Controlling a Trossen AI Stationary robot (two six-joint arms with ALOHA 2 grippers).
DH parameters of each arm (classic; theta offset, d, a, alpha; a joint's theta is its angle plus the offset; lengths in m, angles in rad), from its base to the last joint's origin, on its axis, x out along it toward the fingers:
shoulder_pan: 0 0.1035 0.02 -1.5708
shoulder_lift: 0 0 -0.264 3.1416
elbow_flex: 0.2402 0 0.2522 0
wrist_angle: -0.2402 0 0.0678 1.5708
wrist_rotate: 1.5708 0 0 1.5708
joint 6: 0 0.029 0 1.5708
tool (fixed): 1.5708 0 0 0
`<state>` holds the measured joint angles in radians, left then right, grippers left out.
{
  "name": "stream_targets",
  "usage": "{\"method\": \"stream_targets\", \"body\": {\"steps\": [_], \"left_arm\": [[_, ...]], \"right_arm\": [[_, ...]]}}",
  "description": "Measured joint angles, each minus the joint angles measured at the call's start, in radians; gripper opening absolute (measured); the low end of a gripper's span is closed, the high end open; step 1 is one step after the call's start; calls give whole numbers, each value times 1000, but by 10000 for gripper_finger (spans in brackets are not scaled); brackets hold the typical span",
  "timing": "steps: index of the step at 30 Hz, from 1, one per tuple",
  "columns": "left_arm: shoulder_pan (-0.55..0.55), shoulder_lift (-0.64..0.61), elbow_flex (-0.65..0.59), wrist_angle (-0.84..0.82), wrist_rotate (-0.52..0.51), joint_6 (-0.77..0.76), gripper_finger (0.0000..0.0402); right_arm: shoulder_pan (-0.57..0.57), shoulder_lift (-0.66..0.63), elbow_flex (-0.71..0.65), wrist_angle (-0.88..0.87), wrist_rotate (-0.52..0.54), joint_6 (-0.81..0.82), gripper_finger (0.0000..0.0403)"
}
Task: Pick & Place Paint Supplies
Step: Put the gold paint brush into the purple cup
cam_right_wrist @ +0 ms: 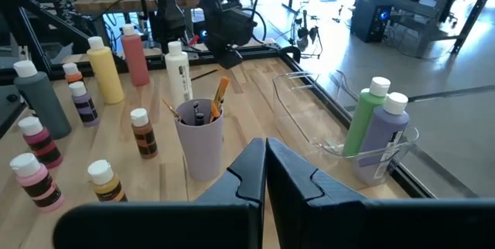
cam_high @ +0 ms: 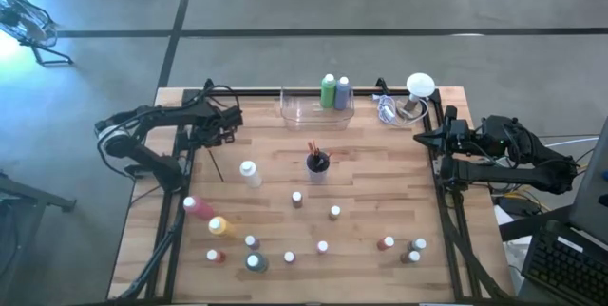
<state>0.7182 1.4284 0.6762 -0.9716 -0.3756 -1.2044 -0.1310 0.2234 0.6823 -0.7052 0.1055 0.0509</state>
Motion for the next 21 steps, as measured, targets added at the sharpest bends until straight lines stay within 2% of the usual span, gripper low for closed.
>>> {"method": "stream_targets", "body": {"steps": [6,15,21], "left_arm": [[28,-1,-39,82,-1,21,148],[37,-2,-45,97,-12,33,147],[40,0,-46,112,-20,52,118]], "right_arm": [[0,0,0,0,0,-1,8],[0,0,0,0,0,-1,8],[0,0,0,0,0,-1,8]]}}
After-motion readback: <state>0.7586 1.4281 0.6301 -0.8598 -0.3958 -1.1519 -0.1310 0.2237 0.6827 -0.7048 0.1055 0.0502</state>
